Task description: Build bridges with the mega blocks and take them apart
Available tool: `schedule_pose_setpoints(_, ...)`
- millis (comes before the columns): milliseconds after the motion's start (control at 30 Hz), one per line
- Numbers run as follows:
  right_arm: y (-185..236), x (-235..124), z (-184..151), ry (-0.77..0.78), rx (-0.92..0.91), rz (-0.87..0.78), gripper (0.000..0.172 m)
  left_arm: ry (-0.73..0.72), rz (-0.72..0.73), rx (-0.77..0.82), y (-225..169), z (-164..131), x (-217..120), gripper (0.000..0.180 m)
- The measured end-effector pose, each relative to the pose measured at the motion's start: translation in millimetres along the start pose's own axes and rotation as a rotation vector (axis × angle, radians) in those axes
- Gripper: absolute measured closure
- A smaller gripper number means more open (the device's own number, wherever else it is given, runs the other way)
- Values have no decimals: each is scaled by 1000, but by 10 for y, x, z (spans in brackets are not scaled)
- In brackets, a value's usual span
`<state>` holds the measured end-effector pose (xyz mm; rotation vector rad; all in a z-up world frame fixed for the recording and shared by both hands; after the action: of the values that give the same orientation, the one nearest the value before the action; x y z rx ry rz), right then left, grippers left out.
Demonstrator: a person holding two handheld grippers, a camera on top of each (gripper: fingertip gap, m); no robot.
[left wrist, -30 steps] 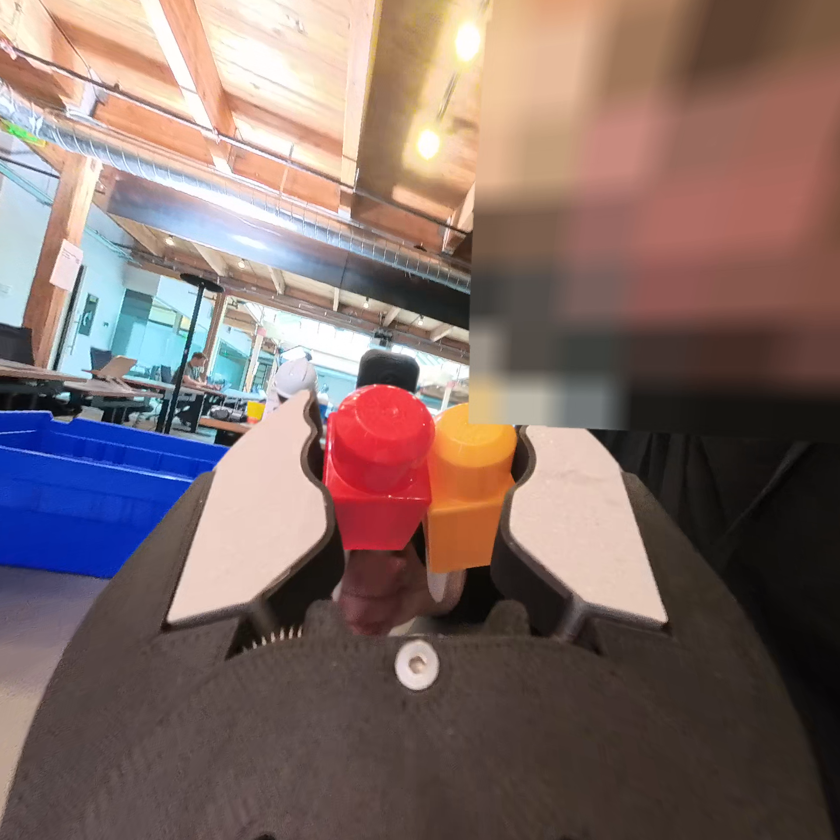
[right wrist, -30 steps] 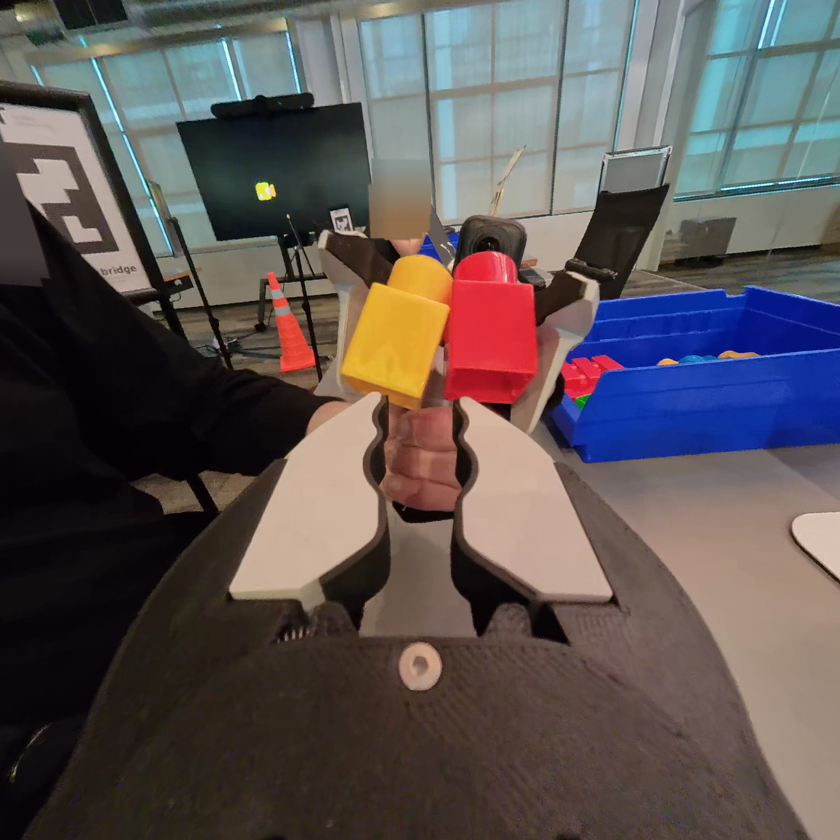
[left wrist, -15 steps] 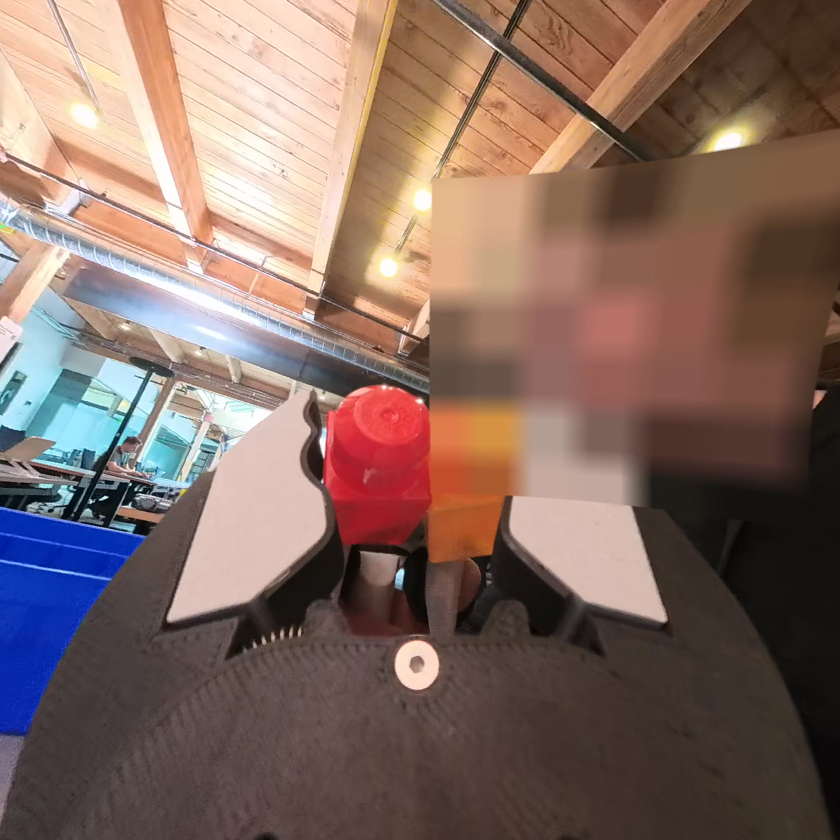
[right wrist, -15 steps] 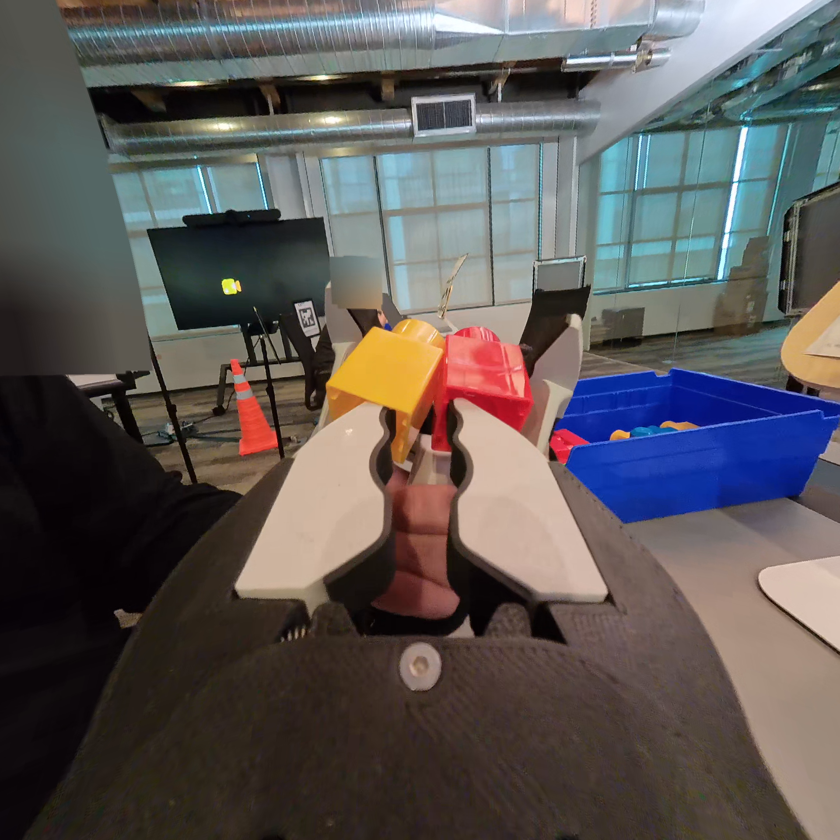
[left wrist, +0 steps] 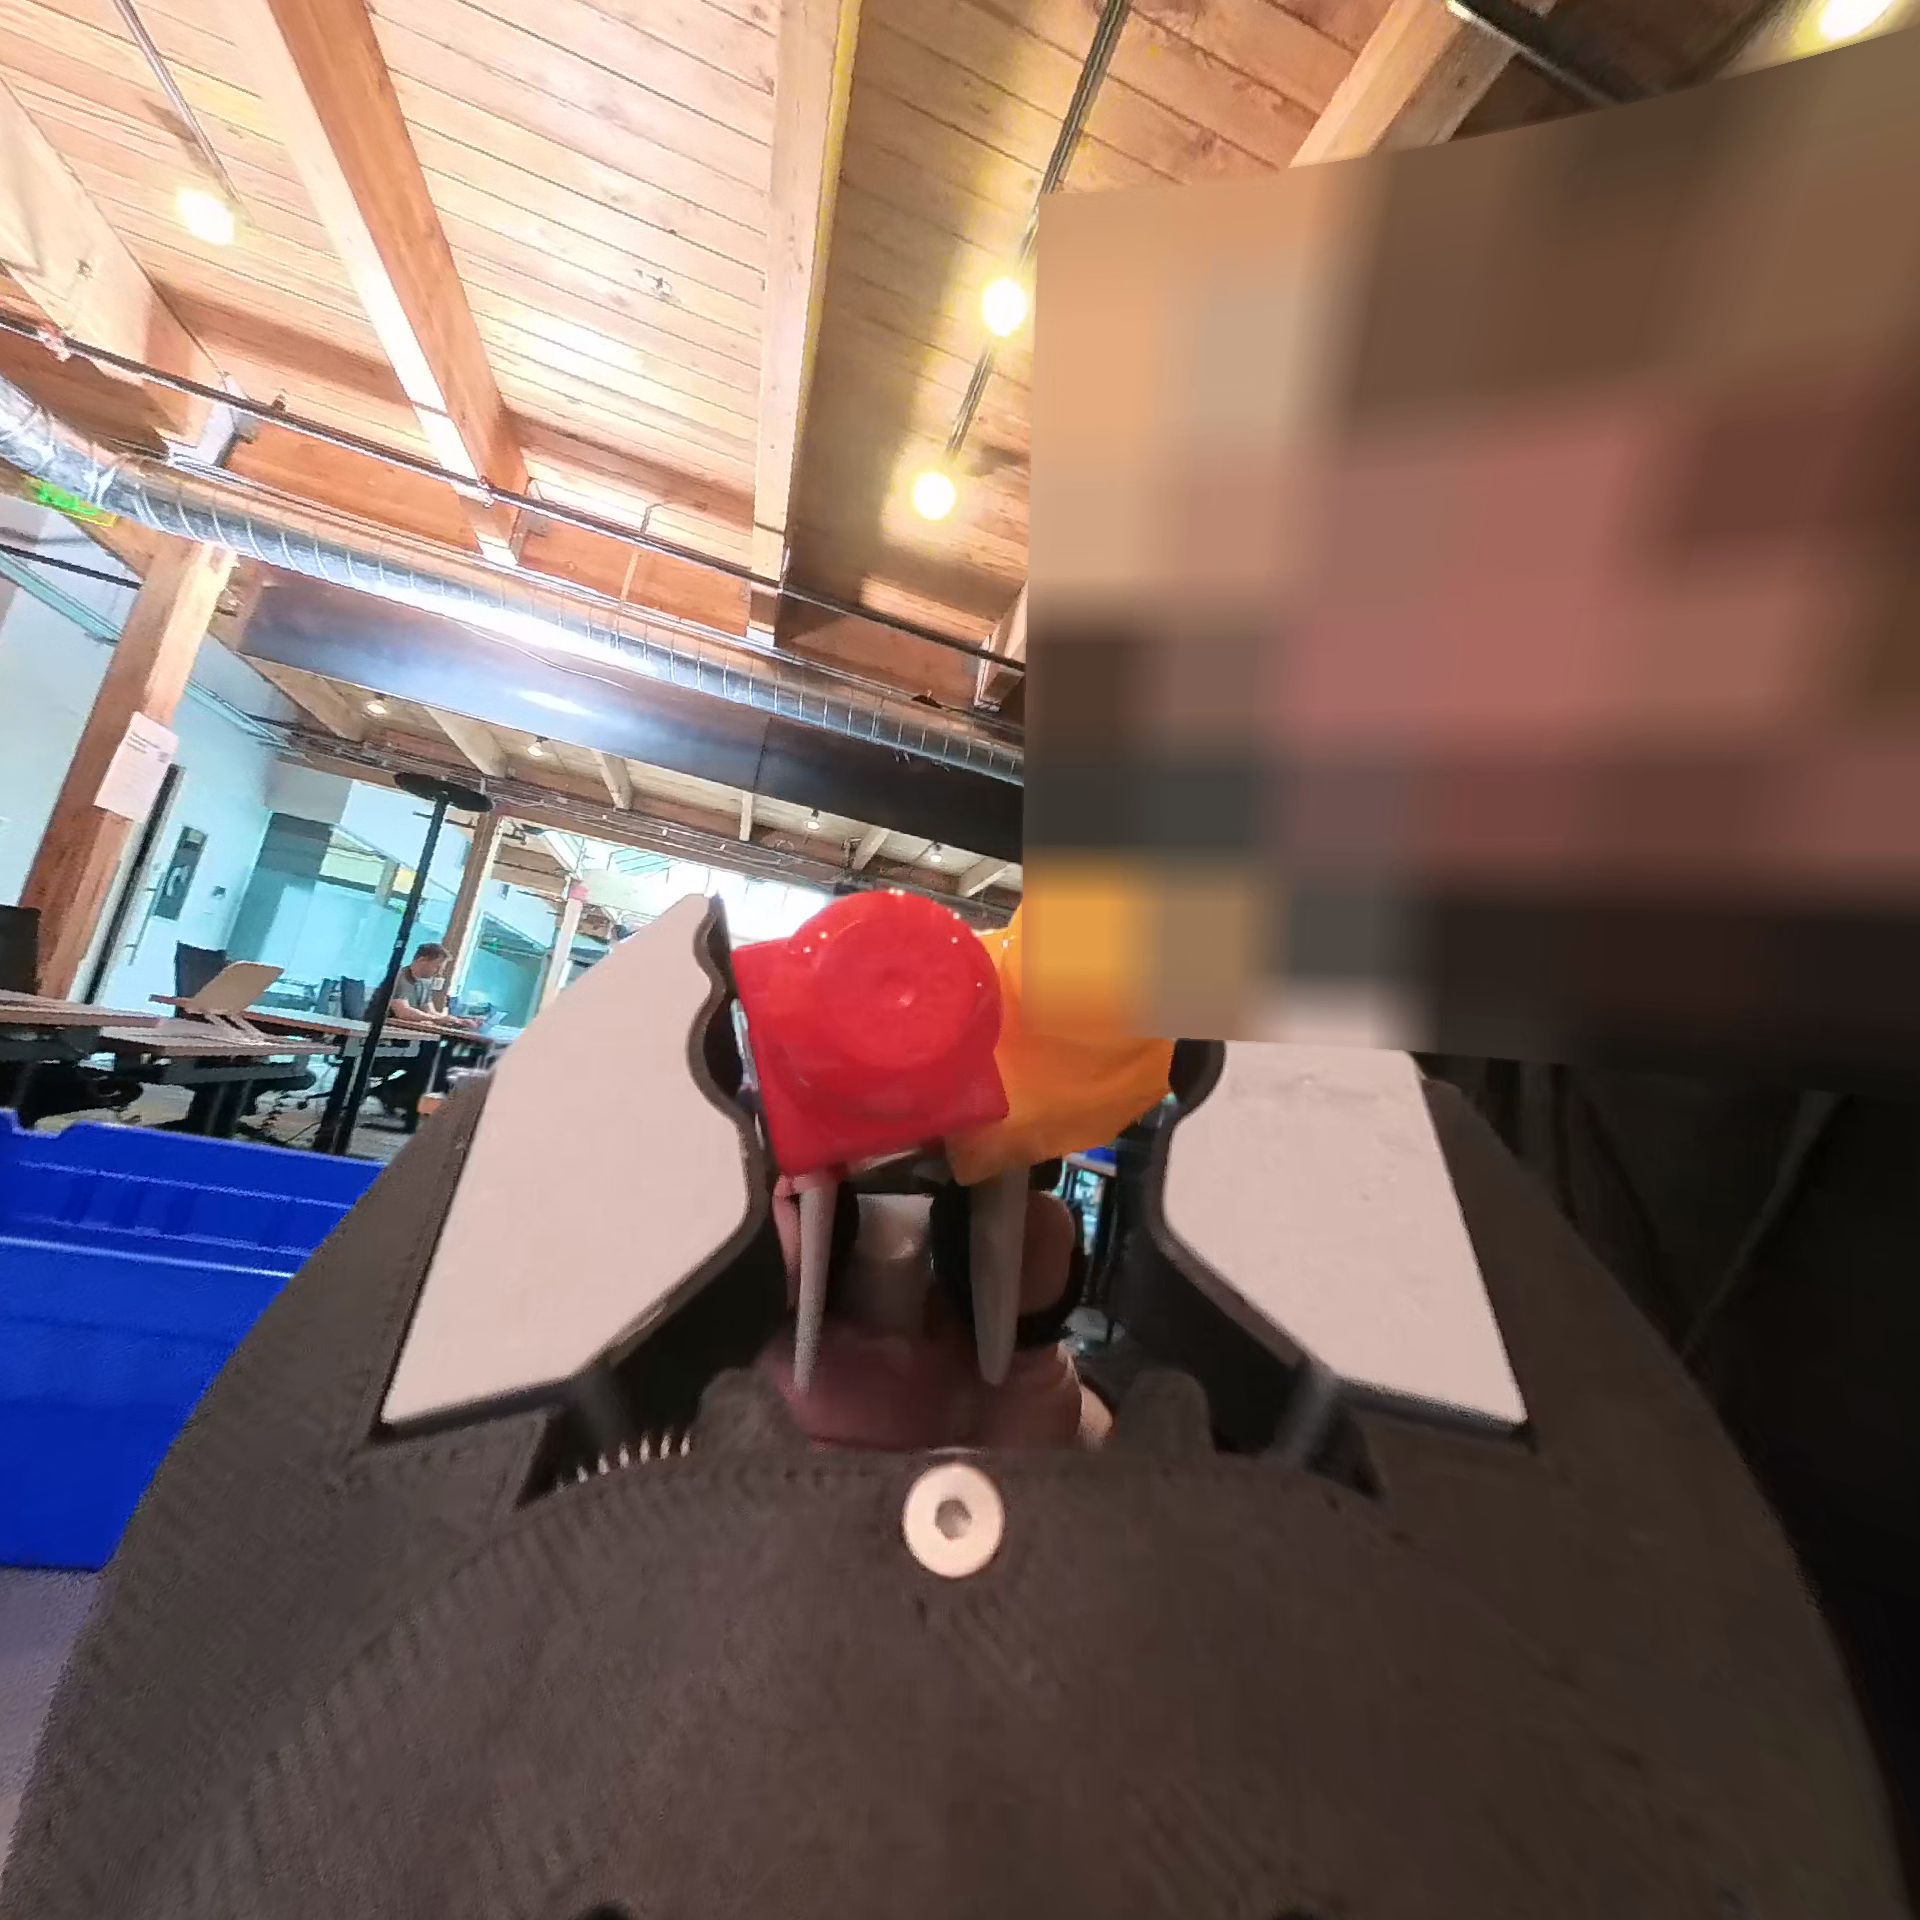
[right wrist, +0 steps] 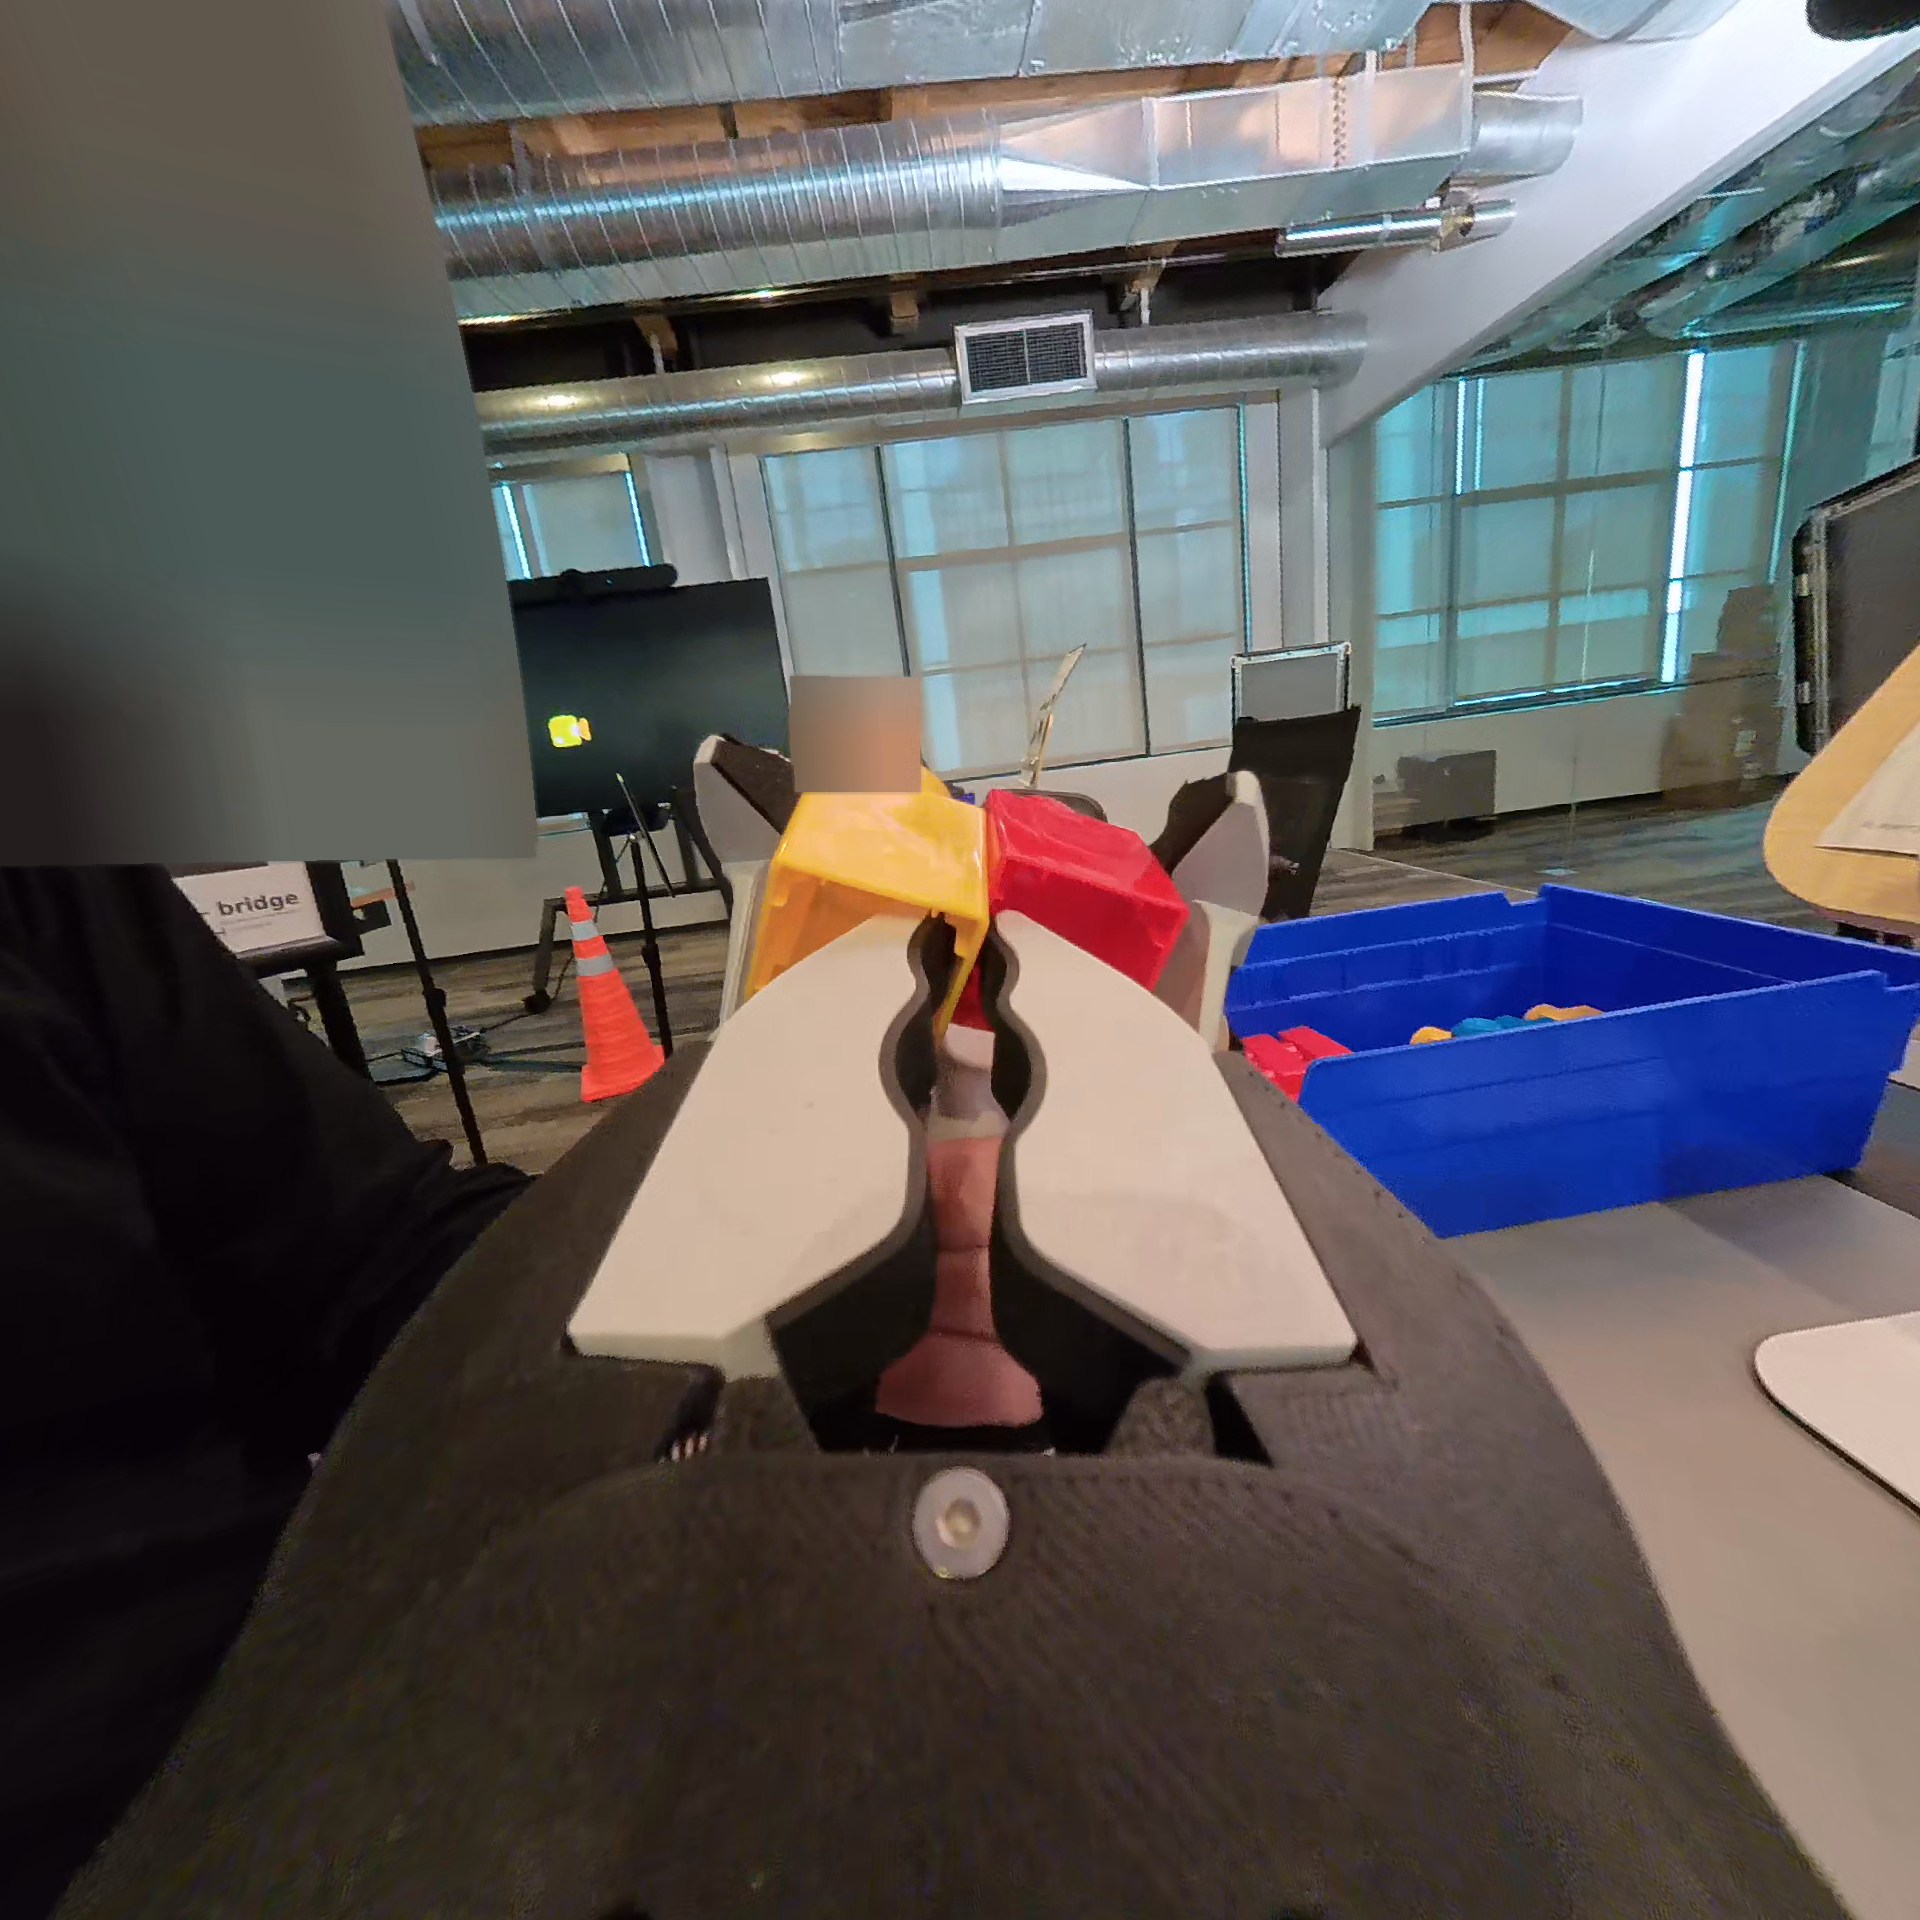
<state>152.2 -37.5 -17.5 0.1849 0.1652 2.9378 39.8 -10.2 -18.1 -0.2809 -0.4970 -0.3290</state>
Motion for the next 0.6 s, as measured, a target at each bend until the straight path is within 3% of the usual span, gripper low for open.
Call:
schedule_pose_setpoints(33, 2, -6, 7, -3, -4, 5, 166, 12, 9, 11, -7, 6, 2, 100)
schedule_pose_setpoints(300, -64, -178, 123, -20, -48, 13, 166, 86, 199, 106, -33, 138, -161, 103)
schedule_pose_setpoints(500, -63, -220, 115, 86, -169, -1, 166, 198, 277, 226, -197, 322, -288, 128)
schedule_pose_setpoints(600, -39, -177, 78, 117, -194, 11, 166, 225, 256, 188, -182, 283, -274, 132)
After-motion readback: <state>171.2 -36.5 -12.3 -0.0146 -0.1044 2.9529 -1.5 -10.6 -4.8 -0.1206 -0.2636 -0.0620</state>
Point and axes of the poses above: each gripper's, where its closed fingertips meet, x out along the fingers, z out of its top, y = z × x across the jaws, the point moved 8 cm from there along -x, back along the fingers, and after that the axes turned 12 degrees about y, right-handed, at the moved point
